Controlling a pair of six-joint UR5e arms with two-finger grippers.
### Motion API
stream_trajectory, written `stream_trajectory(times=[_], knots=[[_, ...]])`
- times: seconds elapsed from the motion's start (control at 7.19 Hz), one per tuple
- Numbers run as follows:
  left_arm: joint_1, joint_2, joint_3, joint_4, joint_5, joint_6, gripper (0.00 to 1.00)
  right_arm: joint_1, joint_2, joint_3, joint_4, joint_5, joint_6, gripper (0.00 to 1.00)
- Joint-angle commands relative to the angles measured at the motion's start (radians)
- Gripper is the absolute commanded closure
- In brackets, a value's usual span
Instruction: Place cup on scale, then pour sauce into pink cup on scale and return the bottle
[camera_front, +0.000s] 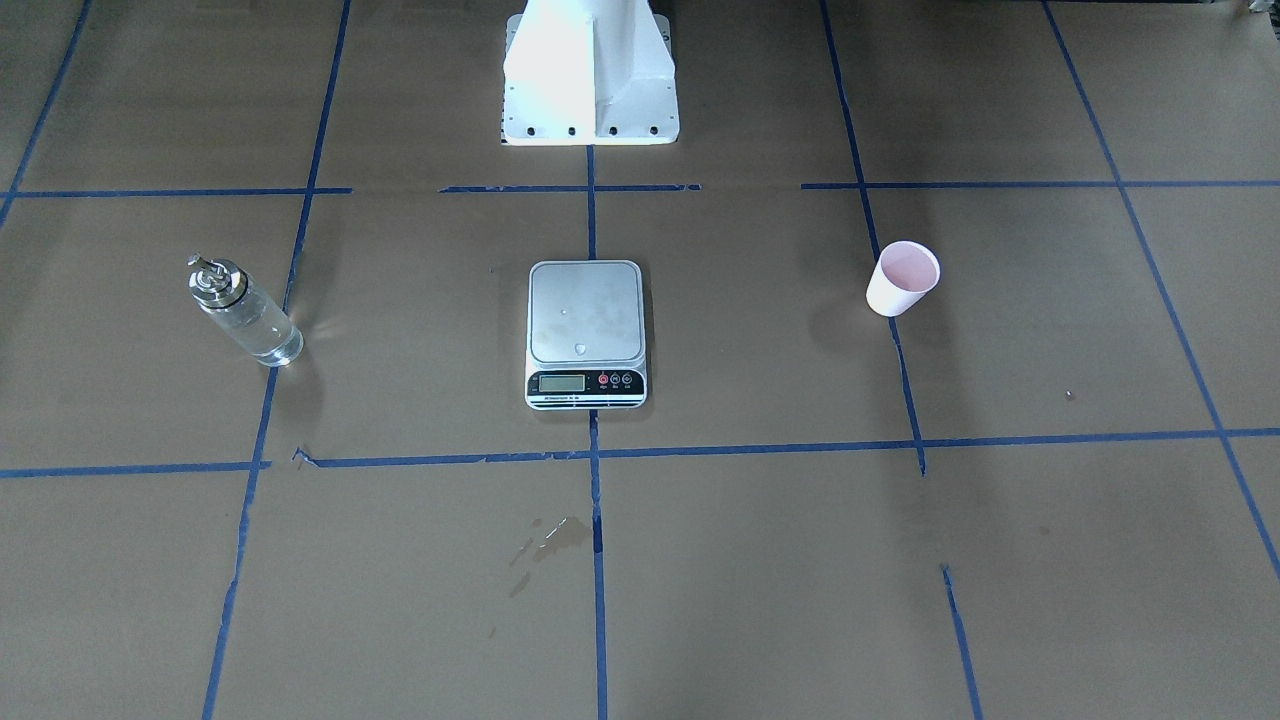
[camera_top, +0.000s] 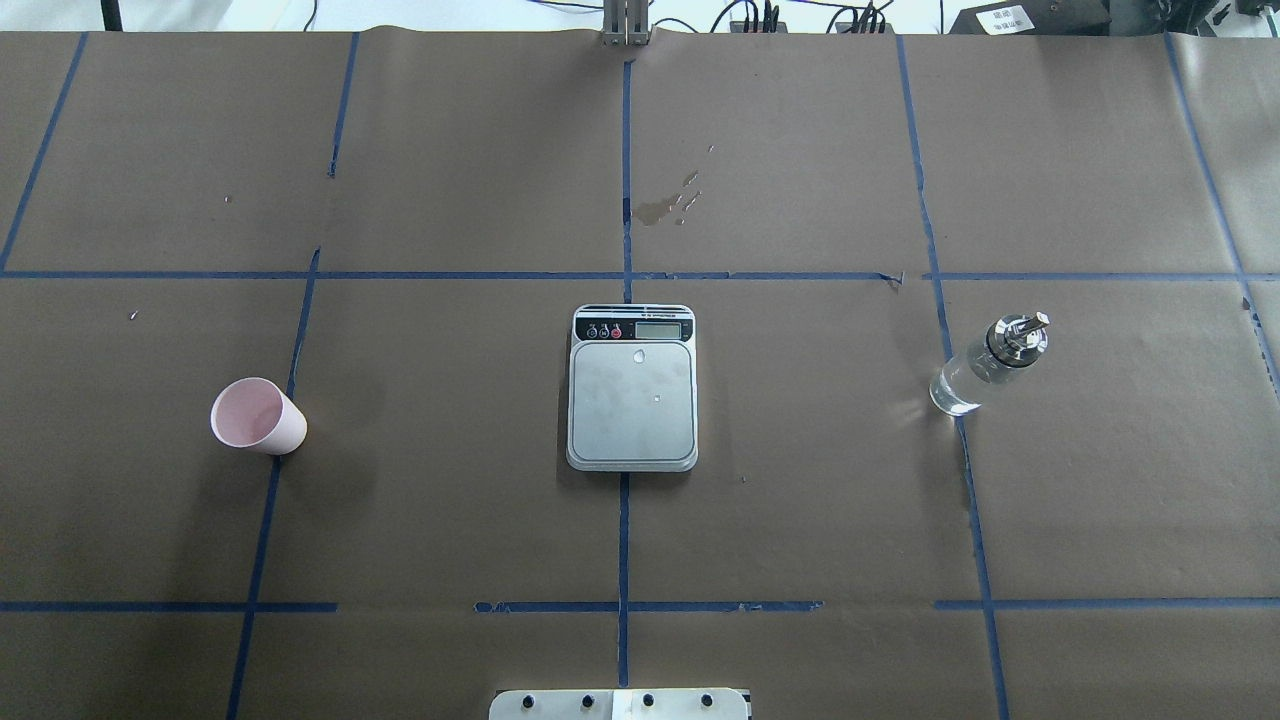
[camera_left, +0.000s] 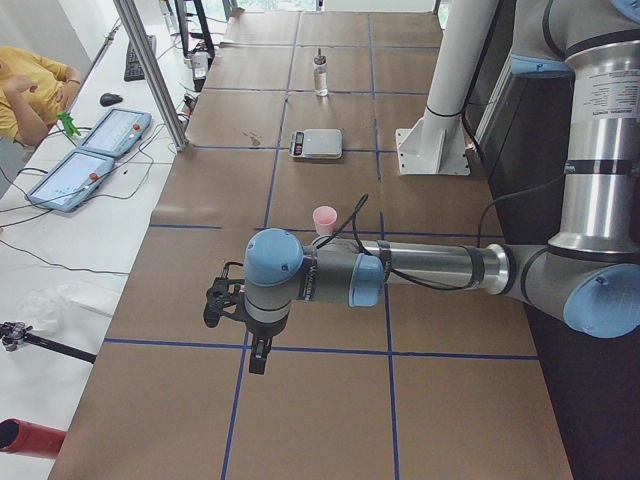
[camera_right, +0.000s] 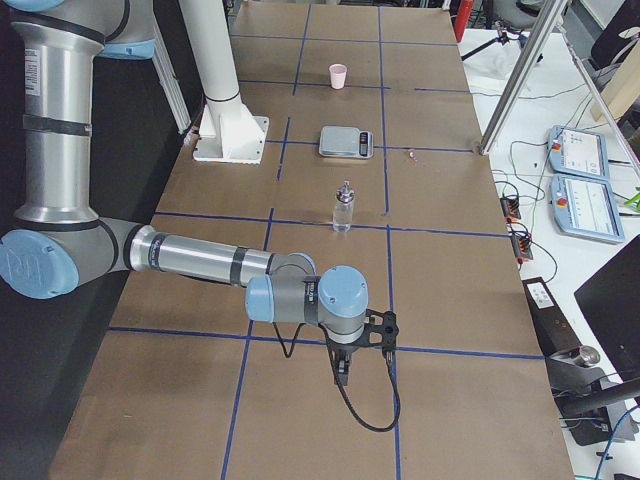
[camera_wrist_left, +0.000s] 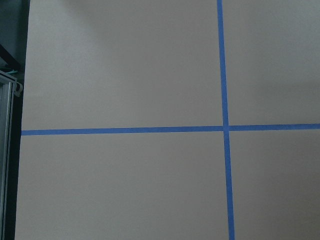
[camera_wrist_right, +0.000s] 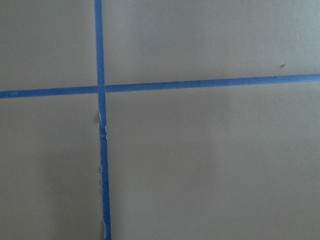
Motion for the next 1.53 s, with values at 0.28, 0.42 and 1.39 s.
stream_trajectory(times=[0.28, 0.42, 1.39], knots=[[0.075, 0.002, 0.004, -0.202, -0.032, 0.001, 0.00, -0.018, 0.045, -0.005, 0.129, -0.002, 0.009, 0.00], [0.082, -0.007, 0.005, -0.329, -0.035, -0.004, 0.00, -0.020, 0.070, -0.008, 0.152, -0.002, 0.011, 0.00], [0.171, 0.006, 0.065, -0.739, -0.229, -0.084, 0.00, -0.047, 0.076, 0.000, 0.264, 0.152, 0.056, 0.00]])
